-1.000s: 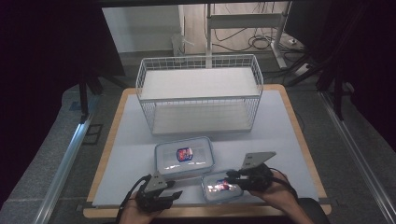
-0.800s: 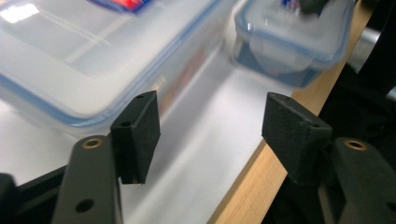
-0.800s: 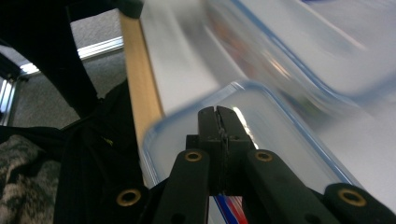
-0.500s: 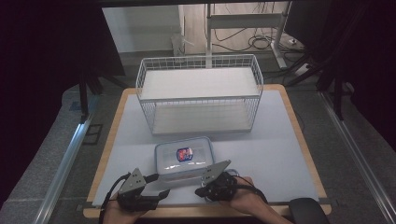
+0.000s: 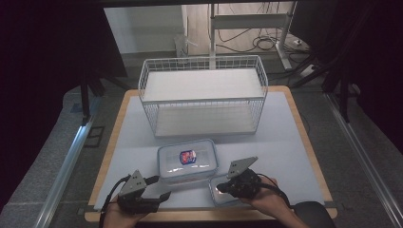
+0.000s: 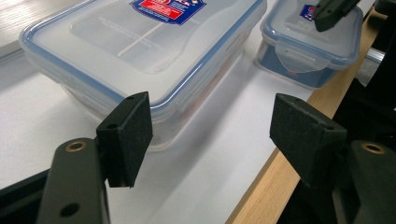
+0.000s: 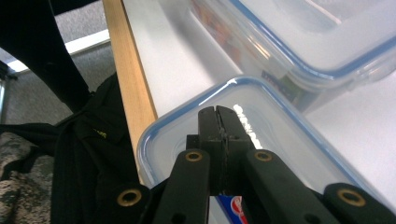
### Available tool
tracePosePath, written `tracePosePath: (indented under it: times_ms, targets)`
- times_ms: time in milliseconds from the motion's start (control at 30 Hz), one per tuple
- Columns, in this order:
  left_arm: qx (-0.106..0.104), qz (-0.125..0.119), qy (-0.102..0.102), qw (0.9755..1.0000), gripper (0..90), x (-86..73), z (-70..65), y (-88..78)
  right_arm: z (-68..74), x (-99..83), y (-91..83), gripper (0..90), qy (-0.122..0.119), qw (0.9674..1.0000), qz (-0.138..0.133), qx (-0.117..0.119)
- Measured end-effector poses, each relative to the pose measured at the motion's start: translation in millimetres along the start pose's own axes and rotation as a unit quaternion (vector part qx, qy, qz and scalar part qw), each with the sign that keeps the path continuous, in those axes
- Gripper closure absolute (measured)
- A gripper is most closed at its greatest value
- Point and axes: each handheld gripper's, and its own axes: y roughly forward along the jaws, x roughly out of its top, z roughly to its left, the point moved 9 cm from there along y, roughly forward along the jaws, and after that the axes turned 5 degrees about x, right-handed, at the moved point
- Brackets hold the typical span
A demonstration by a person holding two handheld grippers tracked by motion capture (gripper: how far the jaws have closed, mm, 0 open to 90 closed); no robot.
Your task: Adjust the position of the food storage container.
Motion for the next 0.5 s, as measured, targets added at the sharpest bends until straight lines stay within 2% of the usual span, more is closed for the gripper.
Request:
tracePosePath:
  times_ms: [100,133,167,200,233,267,367,400,433,467,500]
  targets:
    - [-0.002,-0.003,-0.005,1.0,29.8,0.3,1.4,-0.1,7.8,1.4,4.4,89.5,-0.009,0.9999,-0.003,0.009]
    - [-0.002,-0.003,-0.006,1.0,29.8,0.4,1.9,-0.2,20.2,7.0,14.8,89.5,-0.026,0.9993,-0.005,0.026]
    - [-0.002,-0.004,-0.006,1.0,29.8,0.2,2.3,-0.2,20.2,7.0,14.8,89.5,-0.026,0.9993,-0.005,0.026]
    - [-0.001,-0.003,-0.006,1.0,29.8,-0.1,2.8,-0.3,30.4,13.8,25.9,89.5,-0.043,0.9984,-0.001,0.036]
    - [-0.001,-0.003,-0.006,1.0,29.8,-0.6,3.1,-0.4,30.4,13.8,25.9,89.5,-0.043,0.9984,-0.001,0.036]
    - [-0.001,-0.002,-0.006,1.0,29.8,-1.6,3.5,-1.0,32.0,12.9,37.4,89.6,-0.072,0.9969,0.03,0.011]
    - [-0.001,-0.002,-0.006,1.0,29.8,-2.4,4.4,-1.6,32.6,11.3,42.3,89.7,-0.066,0.997,0.032,0.023]
    - [-0.002,-0.003,-0.009,1.0,29.8,-2.8,5.3,-1.8,29.4,8.8,39.5,89.8,-0.073,0.9965,0.041,0.006]
    - [-0.002,-0.003,-0.009,1.0,29.8,-2.8,5.3,-1.8,29.4,8.8,39.5,89.8,-0.073,0.9965,0.041,0.006]
    - [-0.004,-0.002,-0.011,0.9999,29.8,-3.1,5.8,-1.7,23.0,3.6,33.9,89.7,-0.07,0.9963,0.048,-0.012]
    - [-0.004,-0.002,-0.011,0.9999,29.8,-3.1,5.8,-1.7,23.0,3.6,33.9,89.7,-0.07,0.9963,0.048,-0.012]
